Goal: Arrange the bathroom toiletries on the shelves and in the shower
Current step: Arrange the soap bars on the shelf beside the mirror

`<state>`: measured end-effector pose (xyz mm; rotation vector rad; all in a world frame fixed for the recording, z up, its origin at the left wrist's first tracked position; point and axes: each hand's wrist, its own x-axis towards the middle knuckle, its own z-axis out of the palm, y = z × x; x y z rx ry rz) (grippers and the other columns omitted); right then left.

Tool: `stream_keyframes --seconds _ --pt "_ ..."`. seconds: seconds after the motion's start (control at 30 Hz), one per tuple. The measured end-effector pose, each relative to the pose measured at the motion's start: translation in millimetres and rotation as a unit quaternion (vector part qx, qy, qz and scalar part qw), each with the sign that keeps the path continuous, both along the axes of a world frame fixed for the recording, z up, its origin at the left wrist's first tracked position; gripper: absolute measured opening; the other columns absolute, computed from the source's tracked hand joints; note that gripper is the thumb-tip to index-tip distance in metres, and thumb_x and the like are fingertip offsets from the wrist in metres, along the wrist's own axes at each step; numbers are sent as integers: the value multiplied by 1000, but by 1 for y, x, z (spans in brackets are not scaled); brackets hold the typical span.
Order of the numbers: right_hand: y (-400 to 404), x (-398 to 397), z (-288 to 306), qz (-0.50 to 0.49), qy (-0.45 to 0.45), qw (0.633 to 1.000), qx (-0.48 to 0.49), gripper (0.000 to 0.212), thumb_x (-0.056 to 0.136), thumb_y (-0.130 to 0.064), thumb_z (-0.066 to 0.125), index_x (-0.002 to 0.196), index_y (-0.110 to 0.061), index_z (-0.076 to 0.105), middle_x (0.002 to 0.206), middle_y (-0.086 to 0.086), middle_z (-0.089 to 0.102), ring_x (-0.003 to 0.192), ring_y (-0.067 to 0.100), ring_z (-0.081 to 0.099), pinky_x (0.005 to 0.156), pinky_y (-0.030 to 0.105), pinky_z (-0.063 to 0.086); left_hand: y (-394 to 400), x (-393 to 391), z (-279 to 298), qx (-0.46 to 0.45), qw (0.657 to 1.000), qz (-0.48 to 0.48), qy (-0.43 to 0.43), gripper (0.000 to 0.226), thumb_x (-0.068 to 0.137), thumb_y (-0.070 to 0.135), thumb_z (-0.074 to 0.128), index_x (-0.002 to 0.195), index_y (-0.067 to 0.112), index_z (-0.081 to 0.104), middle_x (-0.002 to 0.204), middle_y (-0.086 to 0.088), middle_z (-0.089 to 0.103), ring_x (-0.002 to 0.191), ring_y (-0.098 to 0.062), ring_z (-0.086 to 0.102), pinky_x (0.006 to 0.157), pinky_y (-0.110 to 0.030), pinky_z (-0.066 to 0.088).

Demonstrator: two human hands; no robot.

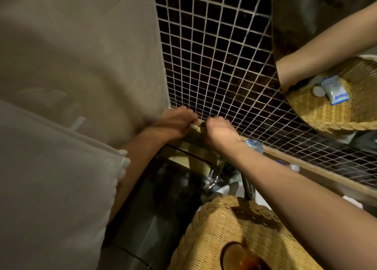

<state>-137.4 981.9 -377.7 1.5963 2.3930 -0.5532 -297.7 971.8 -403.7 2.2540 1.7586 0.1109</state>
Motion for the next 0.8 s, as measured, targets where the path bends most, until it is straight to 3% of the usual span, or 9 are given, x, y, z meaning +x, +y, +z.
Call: stream_keyframes --seconds 0.1,0.17,0.27,0.37,0.5,0.7,0.8 --pt "1 -1 -9 6 8 1000 16 30 88 -17 66 116 -15 56 96 4 47 83 21 48 71 35 42 -2 -1 -10 -13 1000 19 9 14 90 26 61 102 33 63 100 2 55 88 -19 54 77 -34 47" --pt "1 -3 -13 -3 17 1000 12 24 90 -19 64 114 -17 58 91 0 43 81 20 48 69 35 41 -3 -4 -14 -20 1000 4 11 19 93 28 59 110 31 64 108 -1 58 95 -20 55 80 -33 46" --pt "1 -3 -15 -6 19 1000 12 20 94 -18 55 114 -18 59 103 4 52 86 23 55 68 35 42 -2 -7 -15 -31 999 -12 9 25 92 27 61 117 32 64 114 1 58 102 -19 55 82 -32 45" --pt "0 -1 -18 -13 20 1000 7 20 95 -16 52 114 -18 58 105 3 54 82 21 53 66 35 40 -3 -5 -14 -50 999 -4 9 29 92 33 60 121 36 60 123 2 58 109 -21 56 91 -40 49" --pt "4 0 -20 -19 11 1000 -3 13 95 -18 54 107 -22 59 76 -5 49 65 15 50 60 32 41 -5 3 -22 -67 997 -7 27 32 95 31 54 127 32 55 133 -4 55 117 -27 55 95 -40 46" --pt "6 -3 -28 -26 33 999 -4 14 96 -13 48 103 -20 58 80 -1 55 75 22 59 68 37 51 -8 6 -30 -37 998 -11 51 30 100 35 42 126 26 55 135 -6 53 118 -27 51 93 -39 45" --pt "9 -1 -34 -16 26 999 9 12 97 -13 44 97 -21 53 75 -1 51 63 17 50 55 32 40 -10 8 -34 -17 998 -13 53 33 99 27 48 130 21 54 139 -6 51 126 -27 46 101 -40 39"
